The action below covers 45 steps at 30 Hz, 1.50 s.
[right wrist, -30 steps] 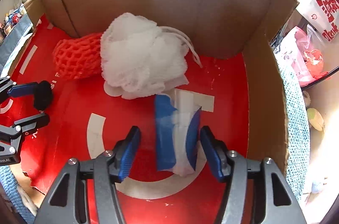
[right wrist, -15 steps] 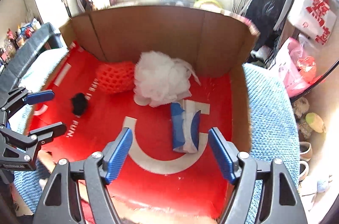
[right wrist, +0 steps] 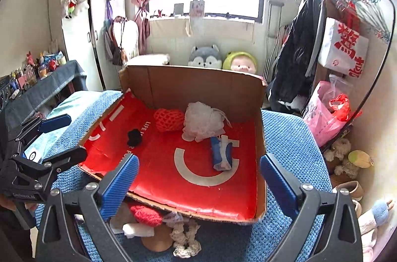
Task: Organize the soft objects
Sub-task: 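Move both tools back toward the scrunchies on the blanket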
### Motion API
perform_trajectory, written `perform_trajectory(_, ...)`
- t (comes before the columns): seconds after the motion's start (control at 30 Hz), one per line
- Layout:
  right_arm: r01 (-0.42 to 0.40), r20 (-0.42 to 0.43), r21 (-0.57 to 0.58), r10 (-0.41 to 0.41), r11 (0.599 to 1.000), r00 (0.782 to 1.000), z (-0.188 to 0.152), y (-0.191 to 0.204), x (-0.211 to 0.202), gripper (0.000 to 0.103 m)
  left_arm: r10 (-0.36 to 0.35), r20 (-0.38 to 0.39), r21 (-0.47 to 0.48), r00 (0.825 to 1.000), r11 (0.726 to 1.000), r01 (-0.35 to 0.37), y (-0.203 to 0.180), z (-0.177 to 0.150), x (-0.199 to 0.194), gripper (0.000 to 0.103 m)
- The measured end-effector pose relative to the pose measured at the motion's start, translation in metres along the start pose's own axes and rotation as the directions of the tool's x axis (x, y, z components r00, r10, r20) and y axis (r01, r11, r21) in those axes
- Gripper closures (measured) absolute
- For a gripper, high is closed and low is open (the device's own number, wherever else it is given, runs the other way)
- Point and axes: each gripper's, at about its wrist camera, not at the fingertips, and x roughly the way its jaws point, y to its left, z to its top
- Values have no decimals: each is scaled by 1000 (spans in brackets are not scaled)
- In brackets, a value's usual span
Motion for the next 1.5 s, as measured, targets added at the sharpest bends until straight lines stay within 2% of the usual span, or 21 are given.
perform_trajectory(0.13, 15, 70, 24, -17, 1000, 997, -21, 3, -27, 0, 63, 113, -9, 992, 998, -62, -14, -14, -31, 4)
perform_trajectory(0.23, 31, 128, 48, -37, 998, 991, -38, 5, -44, 0, 108, 194, 4, 975, 994, -111, -26, -26, -51, 0)
perform_trajectory(0.3, 46, 159, 59, -55, 997, 986, -50, 6, -53, 0, 137, 229, -2, 964, 990, -141, -30, -34, -62, 0)
perform_trajectory(0.4, 77, 203, 74, -91, 994, 975, -70, 8, -62, 0, 156, 242, -28, 958, 988, -153, -34, -46, -71, 0)
perform_trajectory(0.5, 72, 231, 84, -90, 994, 969, -89, 10, -67, 0, 184, 235, -40, 954, 983, -180, -39, -61, -72, 0)
perform_trajectory(0.67, 117, 269, 79, -134, 990, 954, -121, 18, -68, 0, 206, 219, -58, 954, 978, -198, -46, -89, -68, 0)
perform_trajectory(0.83, 120, 280, 87, -140, 989, 950, -146, 24, -65, 0, 231, 204, -82, 951, 972, -218, -51, -114, -63, 0)
perform_trajectory(1.0, 117, 262, 106, -142, 987, 955, -164, 25, -57, 0, 249, 199, -85, 948, 968, -237, -54, -131, -60, 0)
perform_trajectory(1.13, 111, 233, 125, -138, 986, 963, -177, 24, -48, 0, 243, 169, -118, 955, 967, -225, -50, -142, -57, 0)
perform_trajectory(1.5, 112, 147, 166, -137, 980, 979, -200, 18, -28, 0, 239, 59, -116, 969, 966, -231, -47, -162, -36, 0)
